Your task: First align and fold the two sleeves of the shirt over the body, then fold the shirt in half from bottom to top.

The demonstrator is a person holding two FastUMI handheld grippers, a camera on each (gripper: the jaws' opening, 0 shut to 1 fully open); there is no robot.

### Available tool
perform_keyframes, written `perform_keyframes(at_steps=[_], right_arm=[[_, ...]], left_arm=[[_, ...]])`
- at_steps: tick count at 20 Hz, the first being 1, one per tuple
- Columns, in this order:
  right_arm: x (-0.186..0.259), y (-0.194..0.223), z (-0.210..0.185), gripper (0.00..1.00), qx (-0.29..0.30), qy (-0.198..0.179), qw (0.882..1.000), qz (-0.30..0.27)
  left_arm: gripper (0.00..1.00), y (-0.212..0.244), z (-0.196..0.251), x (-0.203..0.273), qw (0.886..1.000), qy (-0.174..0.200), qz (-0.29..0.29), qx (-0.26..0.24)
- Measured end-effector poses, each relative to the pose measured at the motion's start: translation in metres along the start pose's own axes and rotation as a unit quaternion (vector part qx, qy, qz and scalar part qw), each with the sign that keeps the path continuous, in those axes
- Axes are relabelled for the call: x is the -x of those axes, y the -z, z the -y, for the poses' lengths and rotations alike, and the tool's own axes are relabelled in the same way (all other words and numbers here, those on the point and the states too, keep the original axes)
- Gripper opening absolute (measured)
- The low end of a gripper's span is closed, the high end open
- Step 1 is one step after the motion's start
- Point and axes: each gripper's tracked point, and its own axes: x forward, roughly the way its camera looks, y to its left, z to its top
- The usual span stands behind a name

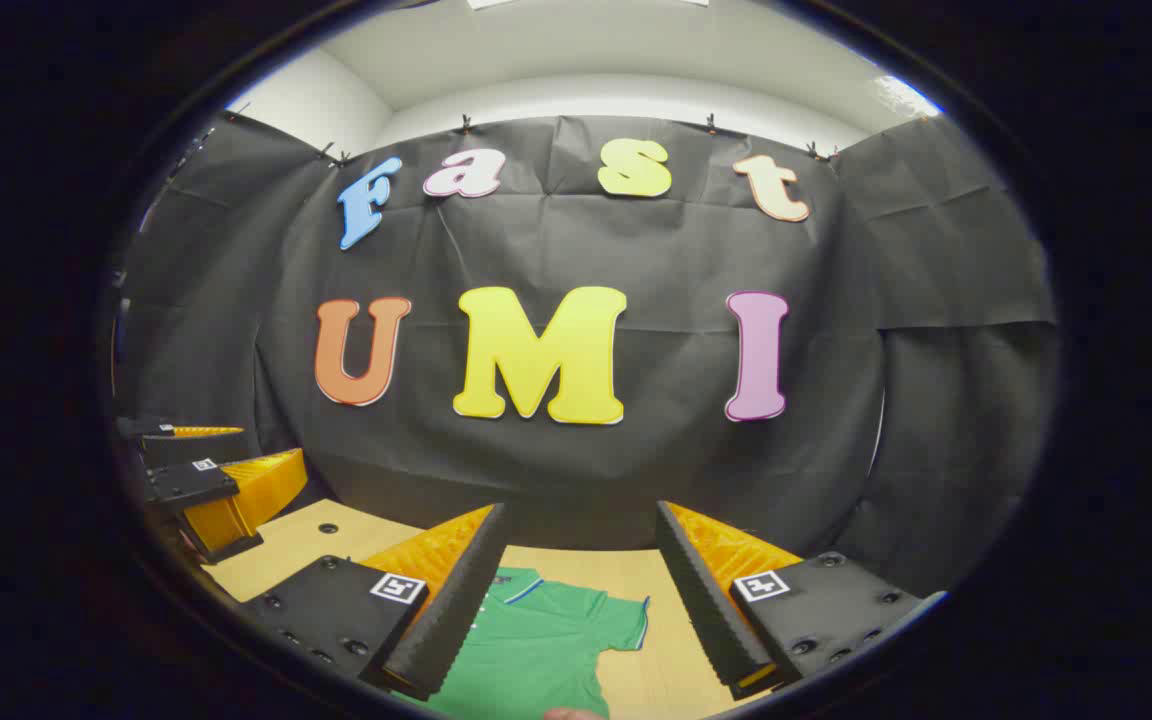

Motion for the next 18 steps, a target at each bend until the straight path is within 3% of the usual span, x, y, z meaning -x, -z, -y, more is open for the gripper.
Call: perform_keyframes(at_steps=[18], right_arm=[[-0.006, -0.002, -0.004, 0.93, 0.001, 0.003, 1.0, -0.004]], left_arm=[[0.98, 0.006, -0.013, -0.006, 1.0, -0.008, -0.013, 0.005]])
